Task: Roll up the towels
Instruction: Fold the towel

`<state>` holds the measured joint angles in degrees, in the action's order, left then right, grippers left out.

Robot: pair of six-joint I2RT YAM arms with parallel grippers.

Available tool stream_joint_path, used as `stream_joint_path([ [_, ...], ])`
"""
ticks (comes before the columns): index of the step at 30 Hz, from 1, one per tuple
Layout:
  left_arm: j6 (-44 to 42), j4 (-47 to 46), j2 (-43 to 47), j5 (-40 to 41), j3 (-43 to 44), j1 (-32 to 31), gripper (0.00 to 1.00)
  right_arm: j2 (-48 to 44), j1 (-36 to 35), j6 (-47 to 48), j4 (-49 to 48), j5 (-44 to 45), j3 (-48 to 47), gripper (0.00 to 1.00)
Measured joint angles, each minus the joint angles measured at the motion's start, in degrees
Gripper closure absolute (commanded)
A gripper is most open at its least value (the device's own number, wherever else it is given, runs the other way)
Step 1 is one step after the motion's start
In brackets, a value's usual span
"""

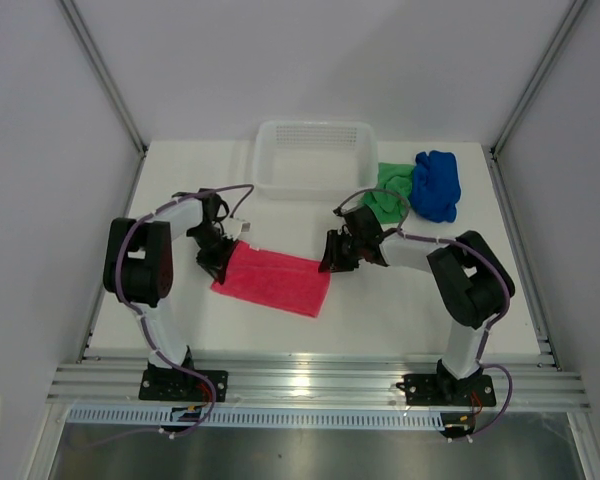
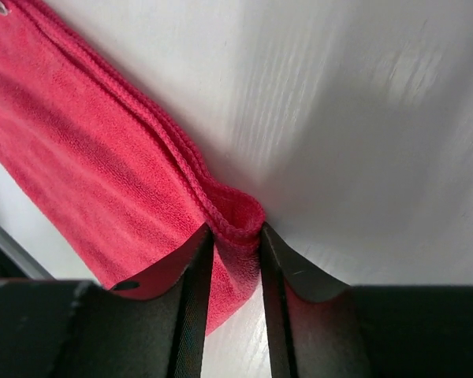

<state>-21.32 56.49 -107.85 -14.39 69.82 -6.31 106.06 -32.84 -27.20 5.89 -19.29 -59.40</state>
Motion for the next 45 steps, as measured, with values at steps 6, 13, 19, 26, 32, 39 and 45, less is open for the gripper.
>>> stream_joint_path([
  [6, -0.17, 0.33, -0.72, 0.24, 1.01, -0.02, 0.99, -3.37, -1.03, -2.51, -3.87, -0.66, 5.84, 0.71],
  [13, -2.29, 0.09, -3.72, 3.5, 7.45, -1.07, 0.99, -11.15, -7.04, -6.82, -5.97, -0.61, 15.02, 0.48],
  [19, -7.43, -0.68, -8.22, 7.91, 14.78, -6.38, 0.7, -17.55, -10.21, -6.93, -1.31, 0.28, 18.14, 0.34],
  [26, -7.26, -0.46, -8.68, 9.29, 20.24, -7.61, 0.41, -13.05, -1.49, 1.81, 6.62, 3.15, 4.04, 0.43],
  [32, -0.98, -0.24, -1.55, 3.52, 16.46, 0.72, 0.5, 4.44, -1.01, 11.3, 6.43, 1.07, -22.84, 0.5],
  [39, 4.52, -0.07, -1.62, -4.46, 13.9, 3.21, 0.49, 18.58, -2.62, 16.96, 7.15, -3.8, -33.38, 0.41],
  [45, 6.03, -0.74, -1.97, -6.88, 11.45, 2.58, 0.5, 24.11, -4.48, 19.45, 9.33, -6.71, -38.64, 0.4],
])
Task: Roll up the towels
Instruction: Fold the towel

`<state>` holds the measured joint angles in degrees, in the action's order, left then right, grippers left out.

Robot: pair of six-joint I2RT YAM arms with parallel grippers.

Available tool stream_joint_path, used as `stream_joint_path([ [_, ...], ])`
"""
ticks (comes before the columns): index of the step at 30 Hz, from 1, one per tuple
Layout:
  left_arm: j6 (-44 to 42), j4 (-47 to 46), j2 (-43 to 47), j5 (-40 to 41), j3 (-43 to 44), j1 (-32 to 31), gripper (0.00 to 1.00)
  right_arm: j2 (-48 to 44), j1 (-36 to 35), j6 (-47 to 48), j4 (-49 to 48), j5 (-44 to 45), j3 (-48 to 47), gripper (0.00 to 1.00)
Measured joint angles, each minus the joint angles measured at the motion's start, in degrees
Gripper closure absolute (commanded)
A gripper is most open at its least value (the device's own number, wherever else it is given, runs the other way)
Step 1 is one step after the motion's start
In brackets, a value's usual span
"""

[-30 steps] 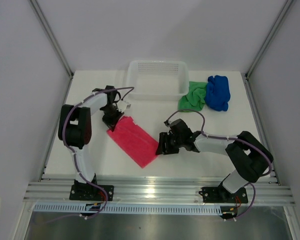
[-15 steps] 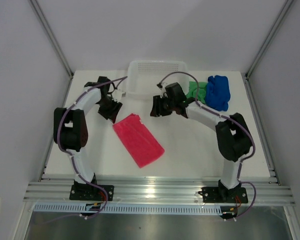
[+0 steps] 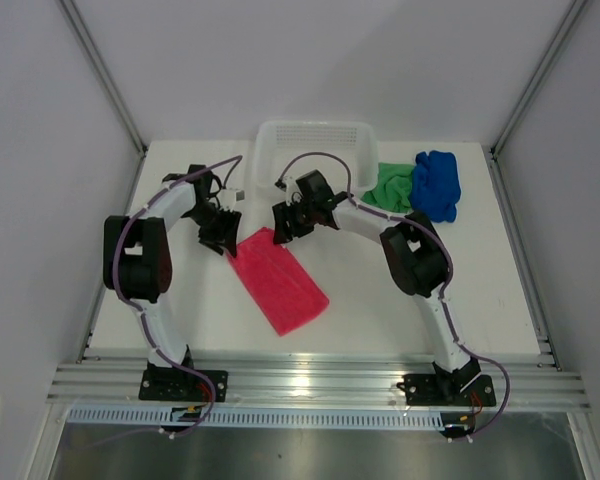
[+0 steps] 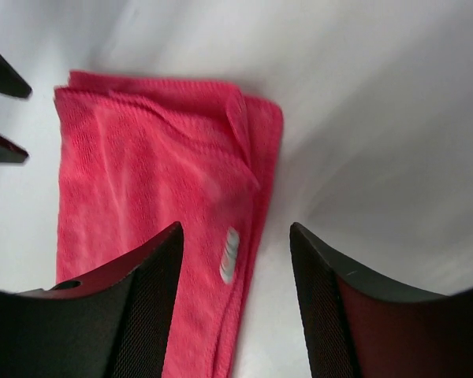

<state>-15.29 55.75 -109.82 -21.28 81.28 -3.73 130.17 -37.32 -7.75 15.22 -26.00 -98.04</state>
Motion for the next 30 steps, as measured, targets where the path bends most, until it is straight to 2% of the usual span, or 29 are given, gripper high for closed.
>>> stream_joint_path([
  [3, 0.24, -0.07, 0.0, -0.02, -0.72, 0.0, 0.5, 3.3, -0.44, 1.53, 2.69, -0.68, -6.03, 0.42],
  [6, 0.26, -0.17, 0.0, 0.02, -0.83, 0.0, 0.5, 7.15, -0.74, 3.1, 6.05, -1.64, -11.89, 0.55],
  [7, 0.26, -0.28, 0.0, 0.0, -0.83, 0.0, 0.5, 8.17, -0.74, 3.52, 6.67, -2.23, -13.16, 0.64],
  [9, 0.24, -0.46, 0.11, 0.02, -0.92, 0.0, 0.5, 8.94, -0.74, 3.96, 7.39, -2.91, -14.1, 0.75],
  [10, 0.24, -0.52, 0.22, 0.02, -1.03, 0.0, 0.5, 9.03, -0.74, 3.89, 7.69, -3.5, -14.08, 0.89],
  [11, 0.24, -0.59, 0.46, 0.04, -1.2, 0.0, 0.5, 9.03, -0.7, 4.09, 8.0, -3.43, -13.99, 0.95],
  [13, 0.2, -0.55, 1.14, 0.07, -1.46, 0.0, 0.5, 8.83, -0.37, 3.21, 6.93, -4.09, -12.44, 1.0],
  [15, 0.04, -0.57, 1.7, 0.11, -1.46, -0.02, 0.5, 7.39, 0.24, 2.01, 4.28, -4.55, -9.27, 1.0],
  [20, -0.83, -0.35, 2.4, 0.33, -1.09, -1.38, 0.51, -3.96, 2.54, -2.69, -2.58, -3.69, 10.34, 1.0],
  [24, -2.34, 0.13, 2.34, 0.68, 1.18, -5.99, 0.51, -14.16, 5.44, -4.44, -4.61, -1.53, 24.96, 1.0],
  [26, -3.23, 0.28, 2.23, 0.61, 3.08, -9.46, 0.51, -18.27, 6.97, -4.96, -5.07, -0.74, 30.4, 0.96],
  [28, -3.78, 0.28, 1.86, 0.33, 5.18, -12.9, 0.51, -20.35, 7.85, -5.27, -5.35, -0.33, 33.42, 0.85],
  [30, -3.82, 0.24, 1.33, -0.26, 6.82, -15.63, 0.51, -20.48, 8.24, -5.68, -5.9, -0.68, 33.97, 0.65],
])
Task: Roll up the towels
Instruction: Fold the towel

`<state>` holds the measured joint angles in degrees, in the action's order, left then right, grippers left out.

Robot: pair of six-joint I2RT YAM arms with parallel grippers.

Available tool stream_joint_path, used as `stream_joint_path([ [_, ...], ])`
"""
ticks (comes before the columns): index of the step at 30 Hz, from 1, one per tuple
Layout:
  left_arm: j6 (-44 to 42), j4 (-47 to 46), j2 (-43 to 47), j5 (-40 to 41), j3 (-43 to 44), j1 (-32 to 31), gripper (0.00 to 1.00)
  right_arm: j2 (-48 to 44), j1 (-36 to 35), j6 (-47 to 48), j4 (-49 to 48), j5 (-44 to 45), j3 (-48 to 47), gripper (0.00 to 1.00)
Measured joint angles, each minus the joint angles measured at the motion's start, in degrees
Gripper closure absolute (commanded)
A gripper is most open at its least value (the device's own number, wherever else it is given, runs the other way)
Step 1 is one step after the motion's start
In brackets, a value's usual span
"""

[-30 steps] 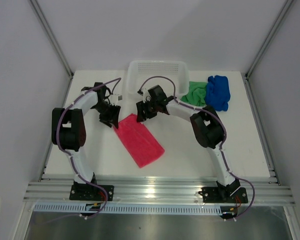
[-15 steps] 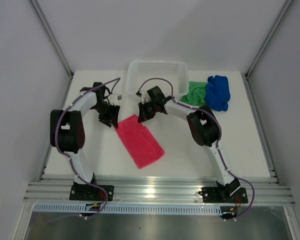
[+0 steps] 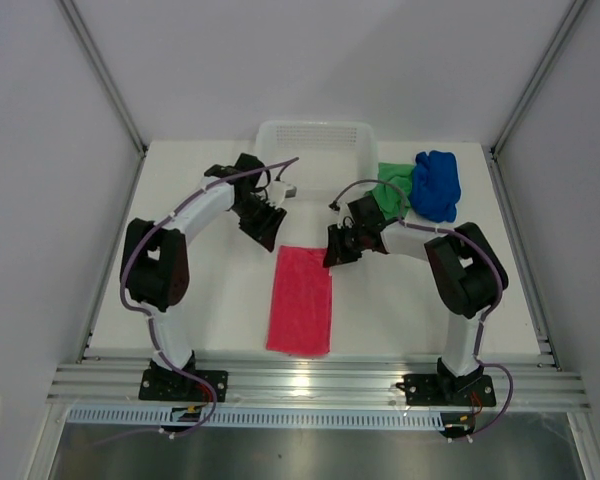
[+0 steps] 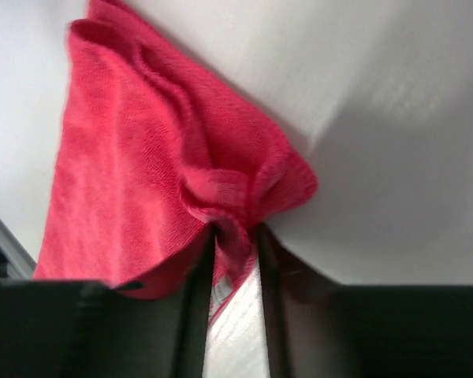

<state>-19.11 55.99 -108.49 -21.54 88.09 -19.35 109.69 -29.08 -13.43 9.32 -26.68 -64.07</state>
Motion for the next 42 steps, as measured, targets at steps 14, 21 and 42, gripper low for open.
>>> stream_joint_path([
  [14, 3.21, -5.2, -4.83, -1.57, 1.14, -4.9, 0.57, -7.85, 2.05, -1.18, 1.31, 5.55, 1.18, 0.52],
  [21, 5.57, -9.2, -6.67, -2.86, 1.16, -4.9, 0.59, -10.14, 1.57, -2.05, -2.08, 6.73, 6.64, 0.57],
  [42, 7.52, -13.51, -9.16, -2.27, -1.53, -4.9, 0.99, -3.48, 1.46, -3.43, -7.37, 3.54, 5.38, 1.0],
])
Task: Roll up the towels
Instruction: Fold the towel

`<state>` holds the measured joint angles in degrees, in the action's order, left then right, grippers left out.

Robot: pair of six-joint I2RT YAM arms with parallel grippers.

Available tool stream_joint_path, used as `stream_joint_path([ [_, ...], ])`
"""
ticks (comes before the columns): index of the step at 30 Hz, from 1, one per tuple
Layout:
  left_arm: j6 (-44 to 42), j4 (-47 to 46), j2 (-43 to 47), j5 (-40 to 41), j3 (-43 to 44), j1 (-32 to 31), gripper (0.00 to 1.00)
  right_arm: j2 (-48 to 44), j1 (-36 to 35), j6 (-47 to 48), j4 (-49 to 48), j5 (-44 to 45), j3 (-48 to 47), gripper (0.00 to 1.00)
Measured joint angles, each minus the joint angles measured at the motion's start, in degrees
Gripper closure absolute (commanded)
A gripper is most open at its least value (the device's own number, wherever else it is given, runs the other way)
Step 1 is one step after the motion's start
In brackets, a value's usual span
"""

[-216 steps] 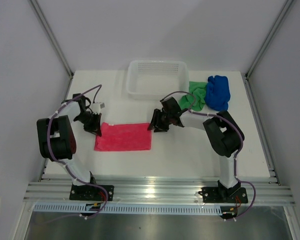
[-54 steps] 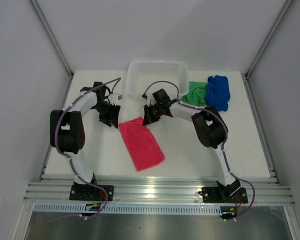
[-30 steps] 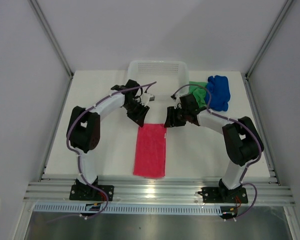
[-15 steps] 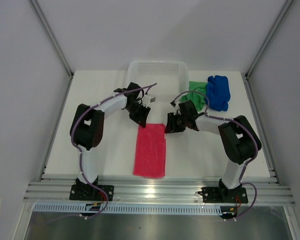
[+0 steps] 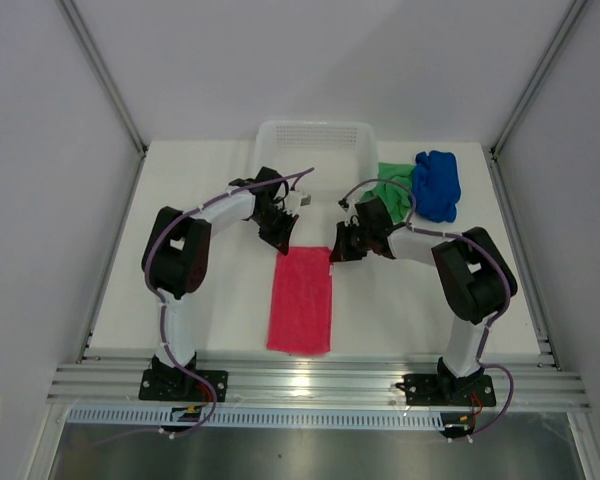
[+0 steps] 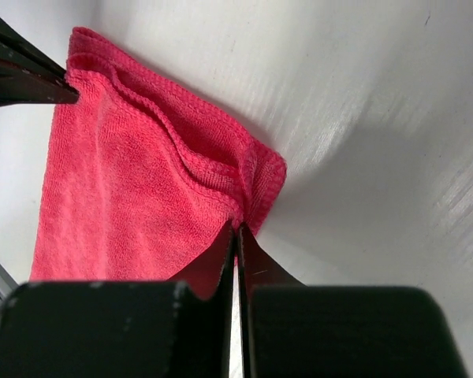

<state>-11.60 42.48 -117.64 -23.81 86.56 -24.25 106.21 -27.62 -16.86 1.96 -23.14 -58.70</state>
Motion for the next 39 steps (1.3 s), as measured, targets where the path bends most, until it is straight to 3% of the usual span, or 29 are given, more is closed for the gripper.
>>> stream_joint_path([
  [16, -2.01, -0.85, 1.55, 2.82, -0.22, 0.35, 0.99, -2.51, -1.57, 2.43, 6.14, 4.76, -6.86, 1.0],
  [21, -2.03, -0.85, 1.29, 4.55, 0.28, 1.07, 0.99, 0.76, -1.29, 2.43, 5.88, 4.98, -9.6, 0.93],
  [24, -2.1, -0.85, 0.48, 5.81, 0.9, 1.38, 0.99, 4.83, -0.74, 2.43, 5.62, 5.07, -11.04, 0.83],
  [25, -2.1, -0.83, 0.15, 6.19, 0.92, 1.46, 0.9, 5.97, -0.55, 2.34, 5.55, 5.18, -11.08, 0.72],
  [27, -2.38, -0.81, -0.55, 6.8, 0.98, 1.53, 0.83, 7.1, -0.11, 1.7, 5.14, 4.33, -11.3, 0.61],
  [28, -2.43, -0.81, -0.9, 7.04, 1.01, 1.55, 0.7, 7.1, 0.0, 2.01, 5.01, 5.09, -11.56, 0.56],
  [31, -2.21, -0.33, -1.31, 7.76, 1.22, 1.57, 0.52, 6.91, 0.37, 2.21, 5.01, 6.38, -12.07, 0.5],
  [34, -1.92, 0.44, -1.31, 9.29, 2.1, 1.62, 0.43, 5.57, 0.44, 2.93, 6.47, 8.39, -11.98, 0.47],
  [39, -1.92, 1.79, 1.11, 12.33, 2.84, 2.08, 0.35, -5.31, 0.44, 4.48, 8.33, 12.52, -7.78, 0.43],
])
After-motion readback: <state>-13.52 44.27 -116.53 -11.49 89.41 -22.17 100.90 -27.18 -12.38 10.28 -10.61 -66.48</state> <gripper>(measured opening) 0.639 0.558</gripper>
